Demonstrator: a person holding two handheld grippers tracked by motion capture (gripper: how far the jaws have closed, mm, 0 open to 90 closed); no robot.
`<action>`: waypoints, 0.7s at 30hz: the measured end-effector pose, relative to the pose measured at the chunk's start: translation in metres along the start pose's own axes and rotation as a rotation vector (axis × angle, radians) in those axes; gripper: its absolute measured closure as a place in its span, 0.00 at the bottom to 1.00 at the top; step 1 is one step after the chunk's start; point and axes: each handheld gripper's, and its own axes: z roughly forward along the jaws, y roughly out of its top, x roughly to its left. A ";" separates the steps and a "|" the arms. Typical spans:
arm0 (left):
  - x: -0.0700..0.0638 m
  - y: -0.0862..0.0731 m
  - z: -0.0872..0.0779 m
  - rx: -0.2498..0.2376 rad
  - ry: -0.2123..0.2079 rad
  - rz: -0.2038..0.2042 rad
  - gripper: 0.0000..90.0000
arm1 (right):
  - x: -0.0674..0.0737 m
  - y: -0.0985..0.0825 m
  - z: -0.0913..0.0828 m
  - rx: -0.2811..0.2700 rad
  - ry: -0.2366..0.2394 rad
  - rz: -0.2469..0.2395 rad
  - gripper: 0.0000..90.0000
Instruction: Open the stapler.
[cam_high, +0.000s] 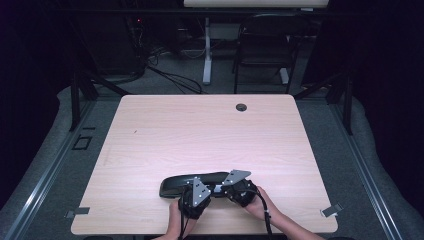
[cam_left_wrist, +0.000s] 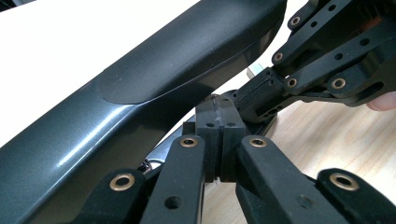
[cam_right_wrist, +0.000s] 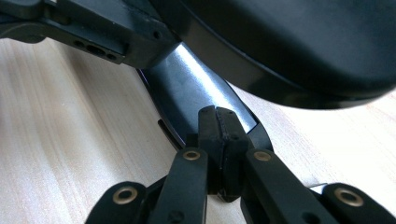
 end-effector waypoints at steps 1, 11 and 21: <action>0.000 0.000 0.000 0.000 0.000 0.002 1.00 | 0.000 0.000 0.000 0.005 -0.002 -0.004 1.00; 0.005 0.006 -0.004 -0.053 0.022 0.000 1.00 | 0.000 0.000 -0.001 0.007 0.001 -0.004 1.00; 0.003 0.010 -0.008 -0.069 0.019 0.029 1.00 | 0.000 0.001 -0.001 0.011 0.003 -0.019 1.00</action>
